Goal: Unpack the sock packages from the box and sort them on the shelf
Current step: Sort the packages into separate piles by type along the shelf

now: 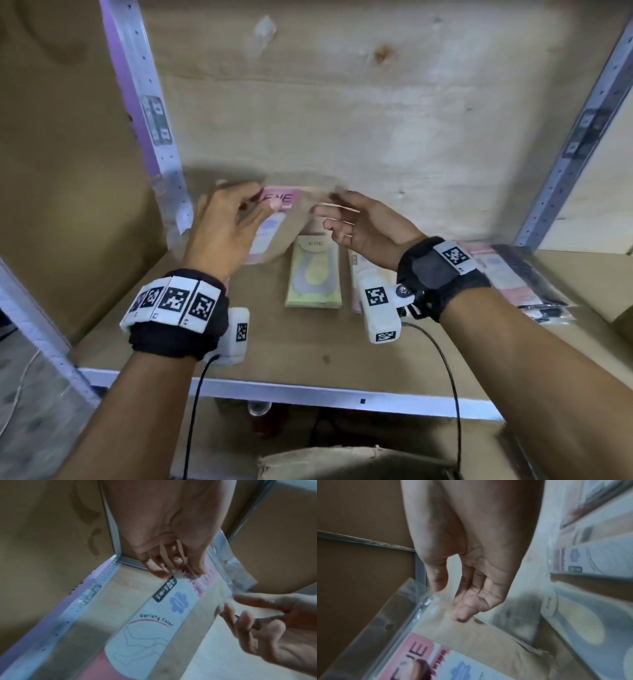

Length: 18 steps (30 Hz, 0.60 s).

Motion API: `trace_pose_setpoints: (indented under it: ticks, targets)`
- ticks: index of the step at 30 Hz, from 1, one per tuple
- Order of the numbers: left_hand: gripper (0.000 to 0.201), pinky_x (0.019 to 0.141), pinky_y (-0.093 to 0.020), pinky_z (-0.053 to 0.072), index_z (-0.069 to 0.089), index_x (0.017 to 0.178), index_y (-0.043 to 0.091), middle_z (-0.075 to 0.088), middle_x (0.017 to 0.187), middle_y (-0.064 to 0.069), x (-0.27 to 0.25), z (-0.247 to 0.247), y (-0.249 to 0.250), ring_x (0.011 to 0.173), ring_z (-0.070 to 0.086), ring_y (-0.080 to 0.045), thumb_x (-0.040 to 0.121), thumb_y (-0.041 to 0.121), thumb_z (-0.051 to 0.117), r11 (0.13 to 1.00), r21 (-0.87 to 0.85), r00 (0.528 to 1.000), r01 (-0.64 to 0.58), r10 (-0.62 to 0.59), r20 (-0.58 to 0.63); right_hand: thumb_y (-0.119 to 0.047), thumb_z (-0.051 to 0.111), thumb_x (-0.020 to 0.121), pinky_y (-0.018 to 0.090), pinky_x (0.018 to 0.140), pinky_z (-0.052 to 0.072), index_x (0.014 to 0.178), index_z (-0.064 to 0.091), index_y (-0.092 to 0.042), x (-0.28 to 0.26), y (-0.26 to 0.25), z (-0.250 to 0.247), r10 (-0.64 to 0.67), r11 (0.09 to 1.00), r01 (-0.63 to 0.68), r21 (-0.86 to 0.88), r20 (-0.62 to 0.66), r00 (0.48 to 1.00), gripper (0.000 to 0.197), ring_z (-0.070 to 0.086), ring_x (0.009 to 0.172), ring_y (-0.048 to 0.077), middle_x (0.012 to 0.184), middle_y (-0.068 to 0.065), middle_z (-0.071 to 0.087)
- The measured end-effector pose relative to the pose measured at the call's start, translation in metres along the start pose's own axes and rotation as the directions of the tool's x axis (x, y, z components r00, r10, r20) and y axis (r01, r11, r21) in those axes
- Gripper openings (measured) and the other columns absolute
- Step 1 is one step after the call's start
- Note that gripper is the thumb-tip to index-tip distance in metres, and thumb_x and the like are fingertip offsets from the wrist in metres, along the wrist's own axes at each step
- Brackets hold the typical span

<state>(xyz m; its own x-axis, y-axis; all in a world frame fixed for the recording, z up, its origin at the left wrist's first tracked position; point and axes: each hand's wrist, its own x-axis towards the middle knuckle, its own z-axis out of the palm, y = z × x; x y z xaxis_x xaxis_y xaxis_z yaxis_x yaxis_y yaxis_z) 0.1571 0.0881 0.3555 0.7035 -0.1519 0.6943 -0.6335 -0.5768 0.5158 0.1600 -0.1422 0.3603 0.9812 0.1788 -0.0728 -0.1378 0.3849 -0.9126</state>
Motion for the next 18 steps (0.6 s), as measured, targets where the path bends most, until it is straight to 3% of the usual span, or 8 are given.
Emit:
trace_pose_setpoints:
  ticks: [3,6,9,10,12,13,15,18]
  targets:
    - [0.019,0.087,-0.040,0.057,0.074,0.103,0.019,0.077,0.098,0.005,0.005,0.012,0.013,0.094,0.072,-0.021,0.094,0.034,0.065,0.961,-0.270,0.997,0.054,-0.065,-0.033,-0.036,0.058,0.098,0.022,0.064,0.044,0.110,0.070,-0.014,-0.016,-0.004,-0.013,-0.138,0.948,0.123,-0.293,-0.031,0.990,0.028,0.058,0.074,0.014,0.086,-0.003,0.068]
    - [0.020,0.092,-0.030,0.053,0.073,0.110,0.010,0.074,0.107,0.000,0.003,0.033,0.014,0.099,0.070,-0.014,0.095,0.019,0.066,0.865,-0.489,0.983,0.117,-0.170,-0.065,-0.034,0.067,0.093,0.022,0.071,0.049,0.102,0.071,-0.013,-0.032,0.010,-0.029,-0.285,0.710,0.191,-0.677,-0.029,0.958,0.023,0.060,0.079,0.010,0.088,-0.004,0.068]
    - [0.021,0.085,-0.036,0.058,0.070,0.115,0.009,0.074,0.111,-0.008,-0.002,0.057,0.011,0.097,0.071,-0.018,0.094,0.013,0.066,0.696,-0.651,0.925,0.301,-0.379,0.022,-0.043,0.065,0.092,0.046,0.073,0.052,0.091,0.058,0.002,-0.042,0.023,-0.049,-0.269,0.537,0.107,-0.837,-0.050,0.962,0.046,0.054,0.069,0.017,0.073,0.003,0.053]
    - [0.024,0.078,-0.033,0.059,0.067,0.117,0.011,0.074,0.113,-0.009,-0.003,0.064,0.009,0.095,0.072,-0.017,0.093,0.010,0.066,0.638,-0.682,0.903,0.358,-0.423,0.078,-0.043,0.064,0.093,0.046,0.069,0.051,0.087,0.057,0.001,-0.045,0.025,-0.056,-0.268,0.517,0.095,-0.851,-0.056,0.962,0.044,0.054,0.066,0.017,0.068,0.003,0.053]
    - [0.029,0.069,-0.025,0.059,0.061,0.117,0.013,0.070,0.118,-0.014,-0.003,0.074,0.005,0.089,0.074,-0.014,0.090,0.004,0.068,0.572,-0.694,0.865,0.437,-0.478,0.151,-0.037,0.064,0.095,0.036,0.060,0.053,0.089,0.065,-0.008,-0.051,0.028,-0.072,-0.246,0.590,0.097,-0.801,-0.063,0.967,0.030,0.066,0.066,0.018,0.073,0.005,0.069]
    - [0.033,0.070,-0.024,0.059,0.059,0.118,0.014,0.069,0.119,-0.015,-0.003,0.077,0.002,0.090,0.073,-0.014,0.089,0.004,0.070,0.575,-0.683,0.856,0.451,-0.494,0.149,-0.034,0.064,0.096,0.031,0.058,0.055,0.094,0.069,-0.012,-0.054,0.029,-0.079,-0.223,0.638,0.098,-0.764,-0.062,0.973,0.023,0.071,0.070,0.019,0.081,0.004,0.076]
    - [0.033,0.075,-0.021,0.057,0.063,0.119,0.016,0.071,0.112,-0.007,0.000,0.081,-0.006,0.093,0.071,-0.013,0.088,0.014,0.073,0.653,-0.616,0.863,0.440,-0.497,0.090,-0.033,0.064,0.096,0.023,0.061,0.056,0.101,0.072,-0.015,-0.058,0.029,-0.093,-0.192,0.645,0.101,-0.758,-0.032,0.981,0.020,0.075,0.080,0.021,0.092,0.003,0.078]
    - [0.019,0.055,-0.010,0.046,0.075,0.092,0.018,0.071,0.071,0.012,0.004,0.086,-0.016,0.061,0.063,0.002,0.092,0.035,0.068,0.829,-0.390,0.913,0.401,-0.396,0.096,-0.040,0.063,0.095,0.013,0.061,0.052,0.105,0.073,-0.021,-0.059,0.029,-0.112,-0.122,0.528,0.051,-0.848,-0.017,0.992,0.024,0.073,0.081,0.014,0.090,-0.005,0.078]
